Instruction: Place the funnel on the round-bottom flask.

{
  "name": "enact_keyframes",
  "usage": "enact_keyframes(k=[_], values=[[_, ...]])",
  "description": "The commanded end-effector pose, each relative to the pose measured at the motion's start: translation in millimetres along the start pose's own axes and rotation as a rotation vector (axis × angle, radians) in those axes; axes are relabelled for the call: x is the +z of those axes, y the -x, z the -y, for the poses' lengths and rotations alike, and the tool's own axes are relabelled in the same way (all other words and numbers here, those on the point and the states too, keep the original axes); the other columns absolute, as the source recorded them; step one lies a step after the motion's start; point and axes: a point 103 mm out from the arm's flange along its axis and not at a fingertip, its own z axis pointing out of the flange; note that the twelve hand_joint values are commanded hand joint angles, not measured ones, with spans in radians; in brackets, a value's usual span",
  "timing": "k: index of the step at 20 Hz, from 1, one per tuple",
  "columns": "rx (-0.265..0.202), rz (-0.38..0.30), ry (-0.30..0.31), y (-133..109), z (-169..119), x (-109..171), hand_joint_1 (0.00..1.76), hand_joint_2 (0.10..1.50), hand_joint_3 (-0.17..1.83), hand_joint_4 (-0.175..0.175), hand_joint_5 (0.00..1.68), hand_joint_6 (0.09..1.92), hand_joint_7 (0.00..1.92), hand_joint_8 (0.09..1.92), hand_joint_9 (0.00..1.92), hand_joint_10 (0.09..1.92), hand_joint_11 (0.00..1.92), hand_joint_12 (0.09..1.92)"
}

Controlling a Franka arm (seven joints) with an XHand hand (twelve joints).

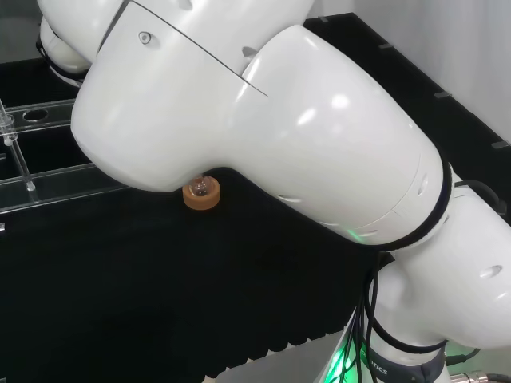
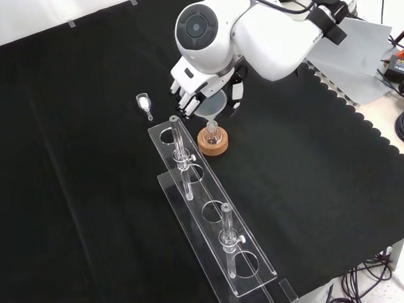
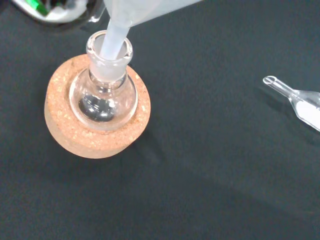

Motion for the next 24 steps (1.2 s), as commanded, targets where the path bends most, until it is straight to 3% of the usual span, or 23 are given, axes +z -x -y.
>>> enact_keyframes(k=[1, 5, 8, 14, 20, 24], values=[[0.007, 0.006, -0.025, 4.9, -0.5, 11.8, 0.96, 0.74, 0.73, -0.030, 0.79, 0.78, 0.70, 0.73, 1.11, 0.51, 0.68, 1.18], [0.012, 0.014, -0.029, -4.7, -3.6, 11.6, 0.96, 0.74, 0.73, -0.031, 0.79, 0.78, 0.70, 0.74, 1.10, 0.51, 0.68, 1.18], [0.011, 0.005, -0.036, 6.3, -1.5, 17.2, 0.96, 0.74, 0.73, -0.031, 0.79, 0.78, 0.70, 0.74, 1.10, 0.51, 0.68, 1.18], [0.011, 0.017, -0.033, -4.0, -4.6, 13.4, 0.96, 0.74, 0.73, -0.031, 0.78, 0.78, 0.69, 0.74, 1.10, 0.51, 0.68, 1.18], [0.010, 0.005, -0.038, 1.7, -4.0, 17.0, 0.96, 0.74, 0.73, -0.033, 0.77, 0.78, 0.69, 0.74, 1.09, 0.51, 0.68, 1.18], [0.005, -0.004, -0.039, -7.7, -4.8, 12.3, 0.91, 0.71, 0.74, -0.051, 0.60, 0.78, 0.59, 0.77, 0.95, 0.54, 0.61, 1.22]])
